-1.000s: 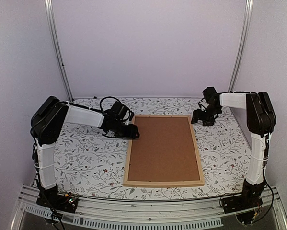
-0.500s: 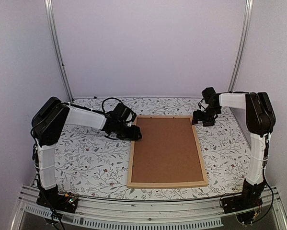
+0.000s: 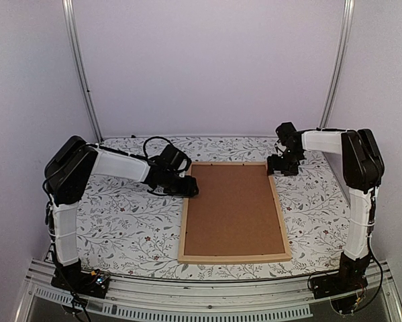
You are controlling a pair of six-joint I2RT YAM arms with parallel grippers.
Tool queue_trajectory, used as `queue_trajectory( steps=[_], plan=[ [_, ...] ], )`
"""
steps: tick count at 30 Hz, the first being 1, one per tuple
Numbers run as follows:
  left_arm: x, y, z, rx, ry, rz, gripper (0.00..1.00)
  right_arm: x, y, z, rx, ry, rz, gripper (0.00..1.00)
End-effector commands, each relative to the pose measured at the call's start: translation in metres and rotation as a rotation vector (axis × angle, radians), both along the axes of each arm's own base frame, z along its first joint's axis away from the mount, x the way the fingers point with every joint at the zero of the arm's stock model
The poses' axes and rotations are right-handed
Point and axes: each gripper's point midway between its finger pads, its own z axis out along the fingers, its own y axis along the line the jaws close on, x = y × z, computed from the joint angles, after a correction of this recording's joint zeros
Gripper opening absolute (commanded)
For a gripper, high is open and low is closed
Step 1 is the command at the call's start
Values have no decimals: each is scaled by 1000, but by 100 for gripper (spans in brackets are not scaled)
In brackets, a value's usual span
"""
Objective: Put the photo into the frame
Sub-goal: Rotate the photo frame at the center of the board.
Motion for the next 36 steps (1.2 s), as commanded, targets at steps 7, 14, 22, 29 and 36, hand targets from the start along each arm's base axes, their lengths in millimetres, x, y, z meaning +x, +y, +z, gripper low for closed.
queue_trajectory(
  steps=[7, 14, 22, 29, 36],
  plan=[
    [-42, -25, -18, 29, 74, -108, 61, -42, 26, -46, -138, 100, 33, 77],
    [-42, -22, -16, 43, 66, -103, 61, -48, 19, -49, -185, 96, 16, 77],
    [-27, -10, 6, 86, -11, -63, 65, -27, 49, 17, -1, -60, 94, 77],
    [-12, 5, 36, 132, -113, -16, 74, -49, 27, 58, 34, -91, 77, 78],
    [-13, 13, 55, 145, -153, -20, 84, -101, 0, 39, -26, 36, 35, 79]
  ],
)
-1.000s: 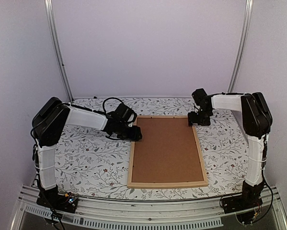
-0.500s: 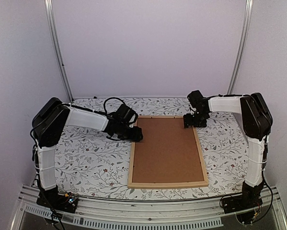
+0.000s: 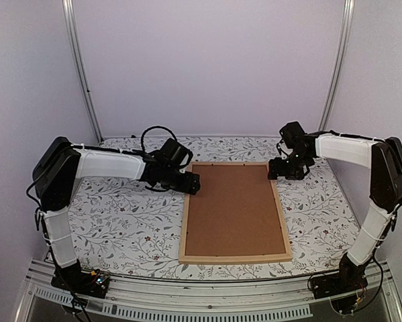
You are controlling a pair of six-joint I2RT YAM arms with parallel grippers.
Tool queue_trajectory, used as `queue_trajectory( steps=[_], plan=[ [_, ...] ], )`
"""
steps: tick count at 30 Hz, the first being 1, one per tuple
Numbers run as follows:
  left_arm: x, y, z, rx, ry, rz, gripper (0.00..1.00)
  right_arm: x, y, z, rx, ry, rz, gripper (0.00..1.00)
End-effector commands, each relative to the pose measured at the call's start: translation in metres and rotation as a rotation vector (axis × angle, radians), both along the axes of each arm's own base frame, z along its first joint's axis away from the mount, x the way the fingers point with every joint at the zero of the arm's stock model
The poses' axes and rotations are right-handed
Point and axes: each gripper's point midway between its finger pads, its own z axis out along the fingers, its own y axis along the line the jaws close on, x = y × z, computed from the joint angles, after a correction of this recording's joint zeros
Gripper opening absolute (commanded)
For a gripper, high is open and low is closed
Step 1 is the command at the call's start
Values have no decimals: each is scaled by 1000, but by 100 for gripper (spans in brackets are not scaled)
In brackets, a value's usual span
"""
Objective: Put the photo into the frame
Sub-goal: Rotate the photo frame at the center of the board.
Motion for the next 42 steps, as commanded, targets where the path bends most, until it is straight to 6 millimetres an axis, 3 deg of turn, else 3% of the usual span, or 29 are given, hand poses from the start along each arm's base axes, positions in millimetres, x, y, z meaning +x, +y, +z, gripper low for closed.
queue_trajectory(
  steps=[1, 11, 21, 42],
  plan=[
    [-5, 7, 14, 21, -23, -17, 84, -41, -19, -23, -48, 122, -24, 80],
    [-20, 5, 1, -42, 46, -44, 84, -60, -33, -37, -90, 155, -49, 80],
    [-25, 3, -4, -54, 66, -59, 84, -55, -41, -47, -117, 170, -62, 80],
    [-28, 5, -13, -44, 87, -55, 84, -60, -37, -66, -118, 219, -43, 80]
  ],
)
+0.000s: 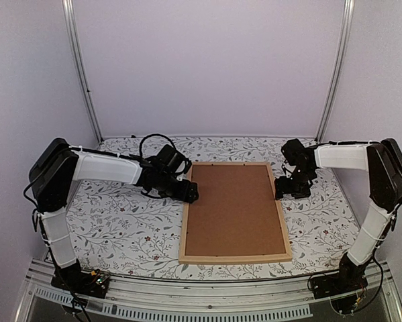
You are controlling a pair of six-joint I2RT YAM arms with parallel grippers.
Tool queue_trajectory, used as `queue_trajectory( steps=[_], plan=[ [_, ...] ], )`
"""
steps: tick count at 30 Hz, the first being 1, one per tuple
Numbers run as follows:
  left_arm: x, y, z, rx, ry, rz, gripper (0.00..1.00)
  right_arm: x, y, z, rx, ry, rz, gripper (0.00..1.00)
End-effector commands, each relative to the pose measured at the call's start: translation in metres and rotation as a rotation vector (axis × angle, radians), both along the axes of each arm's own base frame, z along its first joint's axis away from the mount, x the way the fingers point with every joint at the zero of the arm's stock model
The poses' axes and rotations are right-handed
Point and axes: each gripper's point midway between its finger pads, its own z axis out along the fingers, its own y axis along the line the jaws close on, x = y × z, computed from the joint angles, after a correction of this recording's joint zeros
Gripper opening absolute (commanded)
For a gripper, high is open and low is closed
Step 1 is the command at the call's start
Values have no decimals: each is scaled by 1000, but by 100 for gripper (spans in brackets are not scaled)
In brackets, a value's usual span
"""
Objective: Put the photo into the frame
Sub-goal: Rotate the photo frame at the center of the board.
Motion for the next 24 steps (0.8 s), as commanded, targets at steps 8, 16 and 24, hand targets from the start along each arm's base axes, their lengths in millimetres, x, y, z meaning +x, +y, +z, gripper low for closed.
queue_trajectory(
  steps=[8, 16, 24],
  plan=[
    [-9, -5, -10, -15, 27, -2, 84, -9, 7, -11, -39, 29, 15, 79],
    [-28, -14, -32, 10, 75, -13, 83, -15, 10, -19, -110, 49, 9, 79],
    [-43, -29, -47, 11, 111, -47, 82, -19, 18, -26, -169, 56, 17, 79]
  ],
)
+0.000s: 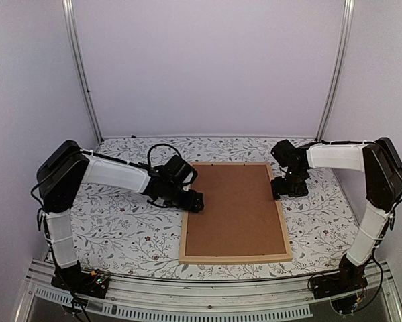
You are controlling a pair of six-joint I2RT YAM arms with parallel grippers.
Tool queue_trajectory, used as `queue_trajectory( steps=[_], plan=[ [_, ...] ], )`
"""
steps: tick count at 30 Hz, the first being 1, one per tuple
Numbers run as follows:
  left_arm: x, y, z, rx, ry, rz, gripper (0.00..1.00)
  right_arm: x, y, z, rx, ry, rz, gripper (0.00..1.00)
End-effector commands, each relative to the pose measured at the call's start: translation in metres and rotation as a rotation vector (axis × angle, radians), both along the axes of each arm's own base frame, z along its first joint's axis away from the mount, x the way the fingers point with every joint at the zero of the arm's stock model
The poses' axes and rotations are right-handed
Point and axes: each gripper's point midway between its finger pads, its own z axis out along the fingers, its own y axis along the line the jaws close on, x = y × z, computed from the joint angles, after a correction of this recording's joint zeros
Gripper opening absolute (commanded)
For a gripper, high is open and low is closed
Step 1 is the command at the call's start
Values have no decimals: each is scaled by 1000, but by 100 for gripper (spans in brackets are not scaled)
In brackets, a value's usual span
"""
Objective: Put the photo into the frame
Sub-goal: Rotate the photo frame at the center of the board.
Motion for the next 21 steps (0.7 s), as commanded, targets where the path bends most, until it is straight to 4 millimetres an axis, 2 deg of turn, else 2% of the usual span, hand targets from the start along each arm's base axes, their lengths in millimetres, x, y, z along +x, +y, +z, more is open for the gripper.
queue_trajectory(
  steps=[1, 14, 21],
  plan=[
    [-18, -11, -18, 7, 47, -35, 82, -17, 9, -31, -56, 83, 14, 79],
    [-20, -16, -20, 14, 48, -50, 81, -25, 39, -51, -133, 114, 66, 79],
    [-21, -15, -21, 18, 50, -49, 81, -34, 49, -64, -152, 138, 85, 79]
  ],
)
